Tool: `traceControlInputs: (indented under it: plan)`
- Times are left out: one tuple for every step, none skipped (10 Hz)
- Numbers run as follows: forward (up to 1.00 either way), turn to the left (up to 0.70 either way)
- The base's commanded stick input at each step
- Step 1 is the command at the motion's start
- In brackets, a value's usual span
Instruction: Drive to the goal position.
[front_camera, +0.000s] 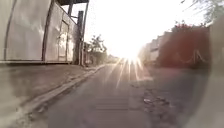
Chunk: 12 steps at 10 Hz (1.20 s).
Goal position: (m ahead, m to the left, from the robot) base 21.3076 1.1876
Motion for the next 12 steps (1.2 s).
traceControlInputs:
  plan:
    - [1.0, 0.0]
    - [1.0, 0.0]
    - [1.0, 0.0]
    - [1.0, 0.0]
    - [1.0, 0.0]
    - [1.0, 0.0]
    - [1.0, 0.0]
    - [1.0, 0.0]
    - [1.0, 0.0]
    - [1.0, 0.0]
    - [1.0, 0.0]
    - [1.0, 0.0]
